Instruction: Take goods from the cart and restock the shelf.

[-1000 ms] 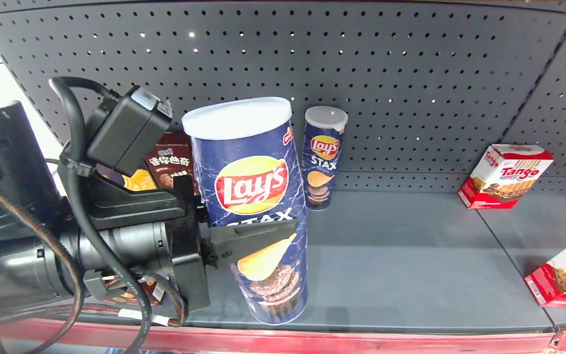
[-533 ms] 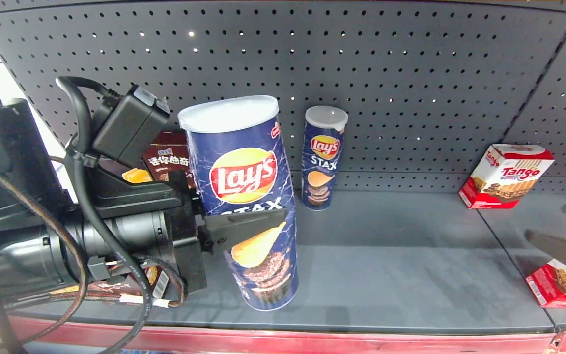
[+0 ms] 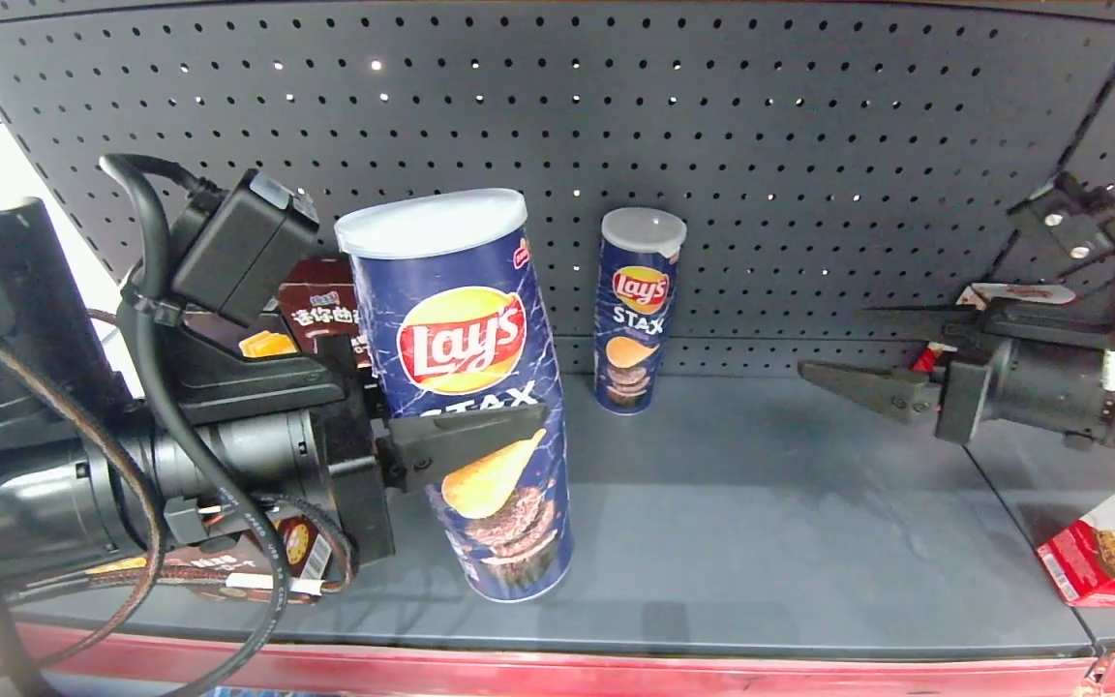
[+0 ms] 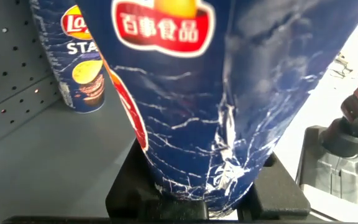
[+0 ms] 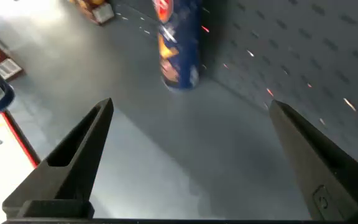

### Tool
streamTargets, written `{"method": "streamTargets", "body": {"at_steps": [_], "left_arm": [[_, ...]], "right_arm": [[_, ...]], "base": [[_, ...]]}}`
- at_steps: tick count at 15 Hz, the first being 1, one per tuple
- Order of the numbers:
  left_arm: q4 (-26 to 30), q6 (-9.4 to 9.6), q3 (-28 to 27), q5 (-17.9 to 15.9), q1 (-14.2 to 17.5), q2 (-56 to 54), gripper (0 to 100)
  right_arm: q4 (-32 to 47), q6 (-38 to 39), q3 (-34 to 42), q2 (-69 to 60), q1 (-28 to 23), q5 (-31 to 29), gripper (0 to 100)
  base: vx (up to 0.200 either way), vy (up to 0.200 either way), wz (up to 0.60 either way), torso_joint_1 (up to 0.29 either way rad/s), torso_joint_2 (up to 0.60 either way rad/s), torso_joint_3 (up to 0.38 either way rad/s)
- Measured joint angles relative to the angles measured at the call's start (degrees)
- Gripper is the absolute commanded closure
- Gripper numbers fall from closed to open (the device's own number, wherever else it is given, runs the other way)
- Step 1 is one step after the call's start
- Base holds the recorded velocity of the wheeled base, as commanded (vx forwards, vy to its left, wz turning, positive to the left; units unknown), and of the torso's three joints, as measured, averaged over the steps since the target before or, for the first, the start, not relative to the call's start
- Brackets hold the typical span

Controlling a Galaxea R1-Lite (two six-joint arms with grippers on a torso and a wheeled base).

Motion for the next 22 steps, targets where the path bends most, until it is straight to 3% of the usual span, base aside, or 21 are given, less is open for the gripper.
{"method": "streamTargets", "body": {"at_steps": [4, 10, 22], "left_arm": [[0.00, -0.09, 0.02, 0.02, 0.16, -0.01, 100], [0.06, -0.09, 0.44, 0.00, 0.20, -0.04, 100], [0.06, -0.09, 1.40, -0.09, 0.17, 0.00, 100]], "right_arm": [[-3.61, -5.94, -10.20, 11.58, -2.45, 19.35, 0], [-5.52, -9.50, -24.45, 25.80, -3.64, 31.20, 0], [-5.69, -9.31, -28.77, 36.00, 1.02, 31.59, 0]], "base": [[0.000, 0.000, 0.00, 0.000, 0.00, 0.000], [0.000, 0.000, 0.00, 0.000, 0.00, 0.000], [0.000, 0.000, 0.00, 0.000, 0.00, 0.000]]}}
